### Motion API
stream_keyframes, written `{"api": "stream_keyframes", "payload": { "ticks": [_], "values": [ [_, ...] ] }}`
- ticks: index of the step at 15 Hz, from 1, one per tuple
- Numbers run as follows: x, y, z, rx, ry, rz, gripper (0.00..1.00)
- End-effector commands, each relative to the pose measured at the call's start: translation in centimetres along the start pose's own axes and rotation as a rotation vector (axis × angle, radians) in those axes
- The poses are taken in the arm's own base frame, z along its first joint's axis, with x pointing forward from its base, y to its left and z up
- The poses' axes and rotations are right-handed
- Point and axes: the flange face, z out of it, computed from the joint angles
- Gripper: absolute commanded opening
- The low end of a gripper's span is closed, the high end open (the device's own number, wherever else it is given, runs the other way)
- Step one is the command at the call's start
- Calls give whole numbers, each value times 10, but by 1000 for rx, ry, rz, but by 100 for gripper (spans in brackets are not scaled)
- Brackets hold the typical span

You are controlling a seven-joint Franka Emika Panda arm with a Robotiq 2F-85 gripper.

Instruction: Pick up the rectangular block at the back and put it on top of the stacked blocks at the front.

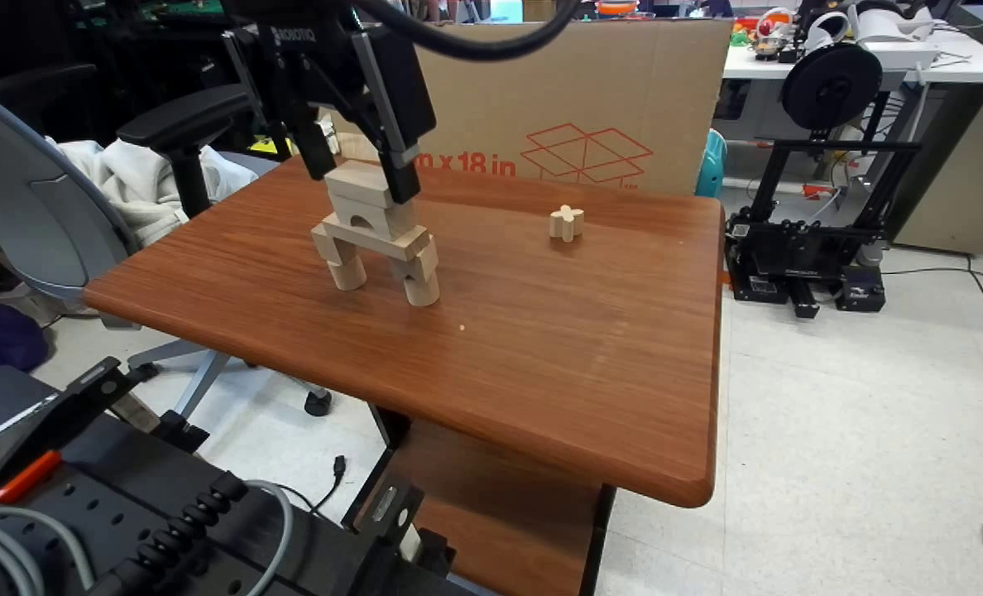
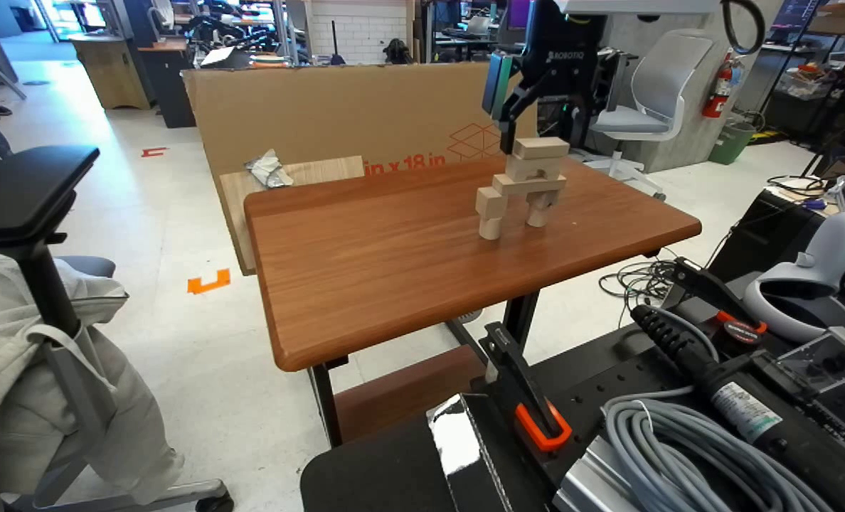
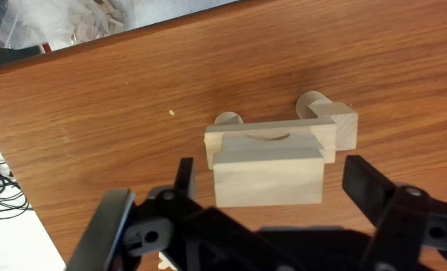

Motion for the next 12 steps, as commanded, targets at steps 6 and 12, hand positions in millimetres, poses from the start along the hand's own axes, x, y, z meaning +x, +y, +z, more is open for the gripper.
{"api": "stream_keyframes", "payload": {
  "ticks": [6, 12],
  "values": [
    [-11, 15, -72, 20, 39, 13, 100],
    [-16, 25, -111, 55, -43, -13, 100]
  ]
}}
